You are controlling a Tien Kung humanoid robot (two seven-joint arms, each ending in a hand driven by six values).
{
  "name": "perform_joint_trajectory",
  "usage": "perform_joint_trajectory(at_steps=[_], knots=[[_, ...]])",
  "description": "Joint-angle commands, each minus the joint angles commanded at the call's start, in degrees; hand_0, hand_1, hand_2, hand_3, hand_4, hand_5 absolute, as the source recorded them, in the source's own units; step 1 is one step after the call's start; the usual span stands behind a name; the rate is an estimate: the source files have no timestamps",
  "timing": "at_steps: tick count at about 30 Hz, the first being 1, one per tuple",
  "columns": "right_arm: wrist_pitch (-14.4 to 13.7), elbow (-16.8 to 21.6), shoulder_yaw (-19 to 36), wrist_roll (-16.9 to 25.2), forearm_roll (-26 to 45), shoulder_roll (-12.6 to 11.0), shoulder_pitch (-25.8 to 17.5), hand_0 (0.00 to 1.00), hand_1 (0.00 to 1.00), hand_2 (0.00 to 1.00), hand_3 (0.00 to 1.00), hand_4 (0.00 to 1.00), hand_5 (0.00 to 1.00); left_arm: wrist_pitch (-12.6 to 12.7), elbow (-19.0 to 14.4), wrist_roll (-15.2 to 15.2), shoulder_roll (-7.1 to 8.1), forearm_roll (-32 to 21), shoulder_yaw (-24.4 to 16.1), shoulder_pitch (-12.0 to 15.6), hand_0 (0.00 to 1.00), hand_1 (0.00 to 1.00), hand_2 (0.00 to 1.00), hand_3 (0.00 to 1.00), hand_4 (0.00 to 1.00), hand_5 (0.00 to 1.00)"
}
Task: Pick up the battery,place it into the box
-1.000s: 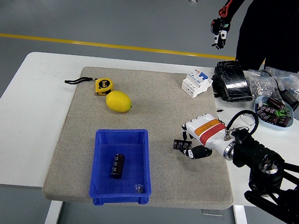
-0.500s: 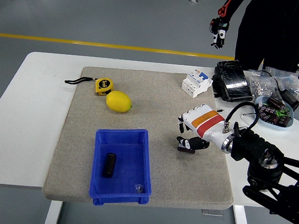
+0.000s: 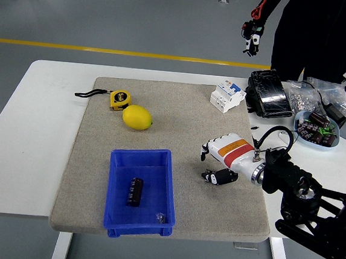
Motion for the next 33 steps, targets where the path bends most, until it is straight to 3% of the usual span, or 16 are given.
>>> perform_joint_trajectory(at_steps=[7,23,33], knots=[[0.4,-1.4,-0.7,0.2,0.7,-0.1,-0.9,0.469,0.578,0.713,0.627,0.813,0.366,0.1,0.0,0.0,-0.09,-0.2,0.1,0.0,0.645,0.639,0.646,0.579,0.626,0.575],[1.9,4.6,0.6,-1.3,-0.9,-3.2,-2.0,0.458,0.576,0.712,0.656,0.860,0.391,0.1,0.0,-0.1,0.03,0.3,0.0,0.0,0.645,0.640,0.645,0.578,0.625,0.575],[2.0,4.4,0.0,-1.2,0.0,-3.4,-3.2,0.457,0.572,0.712,0.656,0.863,0.394,0.2,0.0,-0.1,0.02,0.2,0.0,0.0,0.645,0.639,0.645,0.578,0.625,0.575]])
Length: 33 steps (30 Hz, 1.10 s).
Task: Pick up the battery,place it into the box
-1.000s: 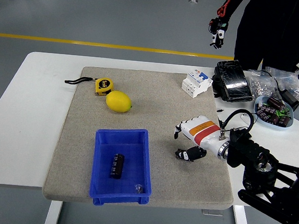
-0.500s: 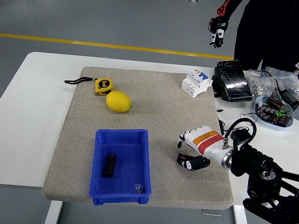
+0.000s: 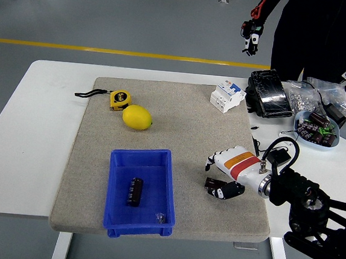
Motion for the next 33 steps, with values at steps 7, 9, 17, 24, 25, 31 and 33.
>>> perform_joint_trajectory(at_steps=[7,9,17,24,25,31,33], knots=[[-1.0,-3.2,0.0,0.4,1.0,0.7,-0.6,0.448,0.566,0.710,0.651,0.868,0.401,-0.2,-0.1,0.1,-0.12,0.3,-0.1,0.1,0.645,0.640,0.646,0.578,0.625,0.576],[-1.4,-3.7,-0.1,0.5,1.0,0.7,-0.9,0.380,0.480,0.645,0.580,0.853,0.402,-0.2,-0.1,0.1,-0.12,0.2,-0.1,0.2,0.645,0.639,0.646,0.578,0.625,0.578],[-1.8,-4.1,-0.7,0.7,1.1,1.1,-1.3,0.299,0.418,0.503,0.494,0.824,0.397,-0.5,-0.2,0.1,-0.16,0.6,-0.2,0.4,0.645,0.639,0.648,0.578,0.627,0.580],[-4.1,-3.6,-0.9,1.0,1.2,1.1,-1.1,0.223,0.374,0.450,0.447,0.796,0.411,-0.6,-0.2,0.2,-0.16,1.1,-0.5,0.5,0.645,0.639,0.648,0.578,0.626,0.580],[-4.4,-3.6,-0.9,1.1,1.2,1.1,-1.1,0.223,0.374,0.450,0.447,0.796,0.411,-0.7,-0.2,0.2,-0.15,1.1,-0.5,0.5,0.645,0.639,0.648,0.578,0.626,0.580],[-4.6,-4.9,-1.0,1.5,1.7,1.4,-1.2,0.196,0.351,0.429,0.437,0.782,0.421,-0.7,-0.2,0.1,-0.12,0.7,-0.2,0.4,0.646,0.639,0.648,0.578,0.626,0.580],[-4.6,-5.3,-1.0,1.6,2.0,1.5,-1.3,0.195,0.355,0.424,0.436,0.785,0.424,-0.7,-0.2,0.1,-0.12,0.5,-0.1,0.3,0.645,0.639,0.648,0.578,0.626,0.581]])
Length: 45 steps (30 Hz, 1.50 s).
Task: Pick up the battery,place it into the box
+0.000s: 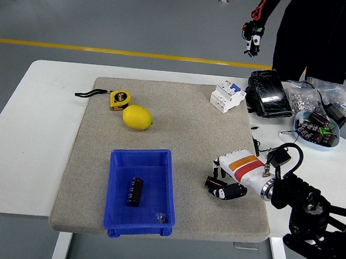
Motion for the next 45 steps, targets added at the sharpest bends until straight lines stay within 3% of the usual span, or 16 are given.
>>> perform_joint_trajectory(at_steps=[25,34,45], knots=[[-1.6,4.3,3.4,-0.3,-0.2,-1.3,0.7,0.180,0.340,0.415,0.426,0.717,0.426,-0.2,0.0,-0.1,0.22,-0.4,0.2,-0.2,0.645,0.638,0.646,0.579,0.626,0.580],[-2.7,10.0,6.6,-1.6,-0.1,-0.7,1.3,0.180,0.342,0.415,0.426,0.713,0.424,-0.4,0.0,-0.1,0.32,-0.2,0.1,0.0,0.645,0.638,0.647,0.579,0.626,0.580],[-2.8,18.2,5.6,-3.5,-1.5,3.2,3.3,0.175,0.340,0.415,0.427,0.693,0.411,-0.6,0.1,0.0,0.39,0.3,-0.4,0.1,0.646,0.638,0.647,0.580,0.626,0.579]])
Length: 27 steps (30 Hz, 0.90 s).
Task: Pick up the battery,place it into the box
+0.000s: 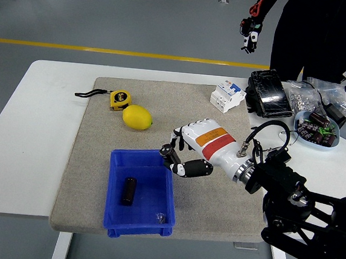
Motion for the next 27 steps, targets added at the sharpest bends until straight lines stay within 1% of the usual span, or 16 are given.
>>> perform_joint_trajectory(at_steps=[2,3,5,8,9,12,14,15,20,21,26,27], knots=[[0.3,0.4,-1.2,-0.1,0.0,1.0,0.8,0.175,0.340,0.415,0.427,0.693,0.411,0.0,0.0,0.0,0.02,0.0,0.0,0.0,0.646,0.638,0.647,0.580,0.626,0.579],[0.6,0.3,-1.8,-0.1,0.2,1.6,1.3,0.193,0.351,0.422,0.432,0.698,0.397,0.0,0.0,0.0,0.02,0.1,0.0,0.0,0.646,0.638,0.646,0.580,0.626,0.580],[1.7,-0.2,-3.2,-0.6,0.1,2.9,2.4,0.193,0.351,0.422,0.432,0.698,0.397,0.0,0.0,0.0,0.05,0.2,0.0,0.1,0.646,0.638,0.646,0.580,0.626,0.580],[2.7,-1.1,-5.0,-0.8,-0.1,4.4,3.7,0.193,0.351,0.422,0.432,0.698,0.397,0.0,0.0,0.1,0.08,0.4,-0.2,0.2,0.646,0.638,0.646,0.580,0.626,0.580],[3.1,-1.4,-5.5,-0.8,-0.2,4.9,4.1,0.200,0.370,0.470,0.465,0.719,0.384,0.0,-0.1,0.1,0.09,0.5,-0.2,0.2,0.646,0.638,0.646,0.580,0.626,0.579],[4.5,-2.5,-6.5,-1.2,-0.6,6.1,4.8,0.200,0.370,0.470,0.465,0.719,0.384,-0.1,-0.1,0.1,0.13,0.7,-0.4,0.2,0.646,0.638,0.646,0.580,0.626,0.579],[5.1,-3.0,-6.6,-1.4,-0.9,6.6,5.0,0.200,0.370,0.470,0.465,0.719,0.384,-0.1,-0.1,0.2,0.16,0.8,-0.4,0.3,0.646,0.638,0.646,0.580,0.626,0.579],[5.4,-3.2,-6.6,-1.4,-0.9,6.8,5.1,0.234,0.422,0.587,0.562,0.761,0.381,-0.1,-0.1,0.2,0.17,0.8,-0.4,0.3,0.646,0.638,0.644,0.581,0.627,0.579],[5.7,-3.7,-5.5,-1.0,-0.8,6.9,5.6,0.234,0.422,0.587,0.562,0.761,0.381,-0.1,-0.1,0.3,0.35,0.9,-0.6,0.4,0.646,0.638,0.644,0.581,0.627,0.579],[5.8,-3.8,-5.2,-1.0,-0.8,6.8,5.8,0.248,0.429,0.629,0.581,0.778,0.387,-0.2,-0.1,0.3,0.40,1.1,-0.6,0.4,0.645,0.638,0.644,0.581,0.627,0.581],[6.3,-4.2,-4.3,-0.7,-0.6,6.5,6.1,0.248,0.429,0.629,0.581,0.778,0.387,-0.3,-0.1,0.3,0.50,1.4,-0.8,0.5,0.645,0.638,0.644,0.581,0.627,0.581],[6.5,-4.2,-4.3,-0.7,-0.5,6.5,6.0,0.283,0.461,0.693,0.621,0.809,0.390,-0.3,-0.1,0.4,0.50,1.5,-0.9,0.5,0.645,0.638,0.645,0.581,0.628,0.581]])
